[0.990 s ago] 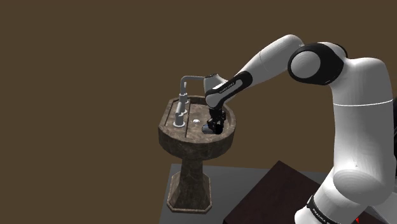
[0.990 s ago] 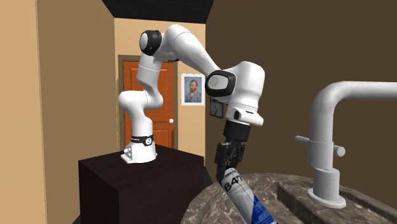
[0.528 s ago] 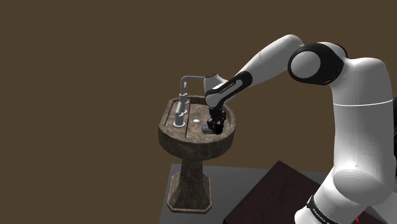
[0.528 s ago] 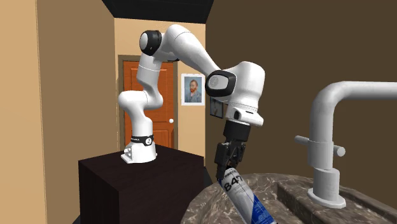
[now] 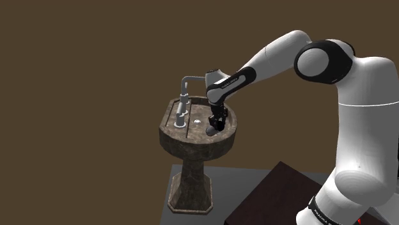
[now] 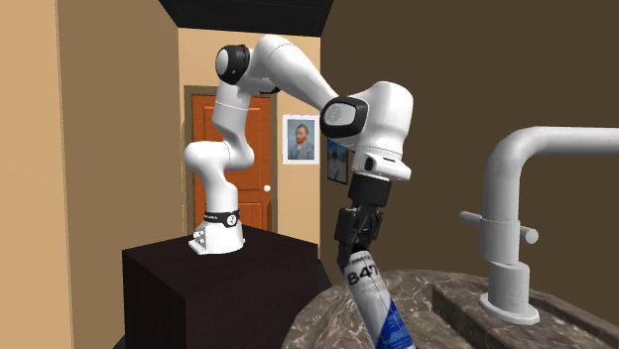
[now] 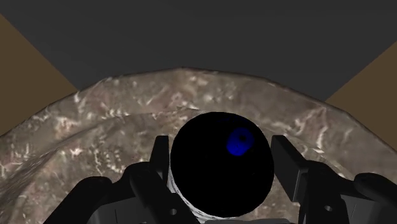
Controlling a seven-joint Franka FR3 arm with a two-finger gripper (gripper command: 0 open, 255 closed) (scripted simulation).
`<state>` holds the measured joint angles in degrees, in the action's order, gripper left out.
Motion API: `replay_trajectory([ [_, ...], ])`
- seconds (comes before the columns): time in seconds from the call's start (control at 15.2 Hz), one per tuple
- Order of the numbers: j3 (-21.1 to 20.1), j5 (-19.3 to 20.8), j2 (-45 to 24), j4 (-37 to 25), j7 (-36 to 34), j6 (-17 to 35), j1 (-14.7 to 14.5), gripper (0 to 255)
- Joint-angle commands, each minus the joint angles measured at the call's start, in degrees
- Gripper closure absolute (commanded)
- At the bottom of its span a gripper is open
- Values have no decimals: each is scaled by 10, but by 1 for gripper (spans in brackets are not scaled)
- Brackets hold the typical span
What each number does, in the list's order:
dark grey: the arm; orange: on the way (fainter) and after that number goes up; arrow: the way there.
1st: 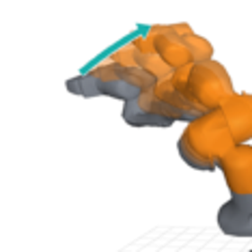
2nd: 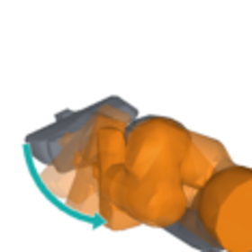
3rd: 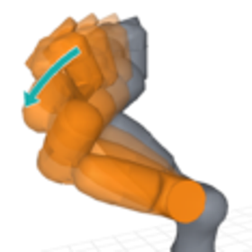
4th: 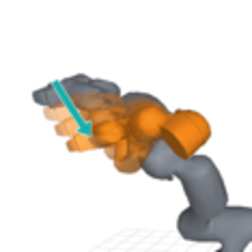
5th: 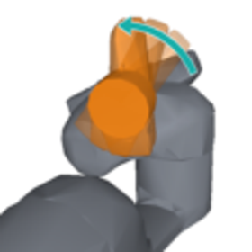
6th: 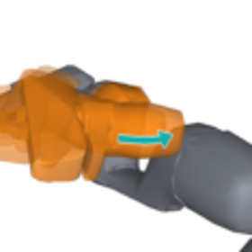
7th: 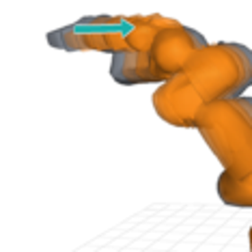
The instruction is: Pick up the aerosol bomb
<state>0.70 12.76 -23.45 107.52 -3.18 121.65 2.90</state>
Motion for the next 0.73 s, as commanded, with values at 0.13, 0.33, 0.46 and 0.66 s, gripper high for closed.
replay_trajectory([
  [0.13,-1,-3,18,-6,4,-23,0,255],
  [0.33,-2,-4,30,-13,8,-42,-1,255],
  [0.46,-2,-6,37,-18,11,-54,-1,255],
  [0.66,-2,-6,42,-21,12,-62,-1,255],
])
